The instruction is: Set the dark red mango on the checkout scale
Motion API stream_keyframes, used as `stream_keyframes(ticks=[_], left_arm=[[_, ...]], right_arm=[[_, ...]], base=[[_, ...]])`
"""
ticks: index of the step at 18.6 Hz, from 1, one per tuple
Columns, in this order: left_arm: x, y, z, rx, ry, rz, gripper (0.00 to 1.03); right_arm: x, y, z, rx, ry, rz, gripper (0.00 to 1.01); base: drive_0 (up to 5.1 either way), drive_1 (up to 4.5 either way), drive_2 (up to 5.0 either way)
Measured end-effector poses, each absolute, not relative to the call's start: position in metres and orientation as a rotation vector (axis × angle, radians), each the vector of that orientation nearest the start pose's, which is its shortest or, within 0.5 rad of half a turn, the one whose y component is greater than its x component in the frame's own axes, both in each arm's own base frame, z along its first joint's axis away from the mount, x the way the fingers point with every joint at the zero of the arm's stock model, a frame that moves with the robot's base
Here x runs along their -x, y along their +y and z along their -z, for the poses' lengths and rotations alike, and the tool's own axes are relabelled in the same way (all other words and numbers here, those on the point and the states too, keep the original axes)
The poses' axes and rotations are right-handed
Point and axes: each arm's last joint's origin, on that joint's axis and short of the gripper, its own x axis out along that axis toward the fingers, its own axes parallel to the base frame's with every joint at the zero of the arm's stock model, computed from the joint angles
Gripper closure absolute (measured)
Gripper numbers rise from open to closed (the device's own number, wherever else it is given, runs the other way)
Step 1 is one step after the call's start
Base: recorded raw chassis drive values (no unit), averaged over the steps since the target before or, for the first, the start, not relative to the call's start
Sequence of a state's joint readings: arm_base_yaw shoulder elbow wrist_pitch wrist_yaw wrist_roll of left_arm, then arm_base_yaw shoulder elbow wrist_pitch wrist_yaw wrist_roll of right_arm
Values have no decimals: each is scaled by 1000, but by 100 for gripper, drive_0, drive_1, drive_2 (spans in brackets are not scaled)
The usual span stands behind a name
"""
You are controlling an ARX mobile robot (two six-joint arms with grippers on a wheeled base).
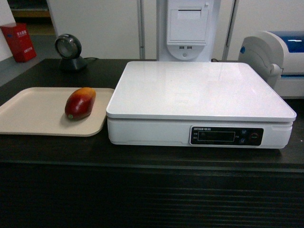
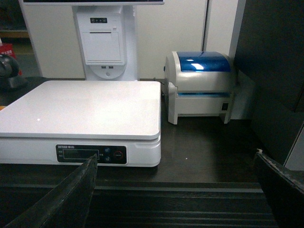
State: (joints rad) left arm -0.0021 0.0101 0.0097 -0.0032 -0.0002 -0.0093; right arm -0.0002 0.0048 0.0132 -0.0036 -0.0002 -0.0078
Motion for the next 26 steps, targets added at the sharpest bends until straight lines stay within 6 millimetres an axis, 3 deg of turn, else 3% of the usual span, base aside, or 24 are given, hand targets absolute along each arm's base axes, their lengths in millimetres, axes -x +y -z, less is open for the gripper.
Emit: stream_keyframes(ticks=[6, 7, 11, 18, 20, 22, 26], left_arm=[[-98, 0, -164, 30, 55, -32, 5], [-103, -3, -166, 84, 141, -116, 5], [-131, 4, -189, 160, 91, -124, 5], [-236, 12, -201, 94, 152, 40, 5], [-268, 10, -193, 88, 238, 81, 5], [-319, 0, -173, 62, 390, 155, 5], [-385, -13, -146, 51, 554, 225, 5]], right_arm=[[-97, 0, -167, 8, -5, 0, 3], [-97, 0, -167, 7, -4, 1, 3], [-97, 0, -167, 8, -5, 0, 3], [-97, 0, -167, 8, -5, 0, 3], [-97, 0, -167, 8, -5, 0, 3], [-97, 0, -167, 8, -5, 0, 3], [-97, 0, -167, 8, -5, 0, 3]], base=[[0, 0, 0], [0, 0, 0], [0, 0, 0], [0, 0, 0], [0, 0, 0], [0, 0, 0], [0, 0, 0]])
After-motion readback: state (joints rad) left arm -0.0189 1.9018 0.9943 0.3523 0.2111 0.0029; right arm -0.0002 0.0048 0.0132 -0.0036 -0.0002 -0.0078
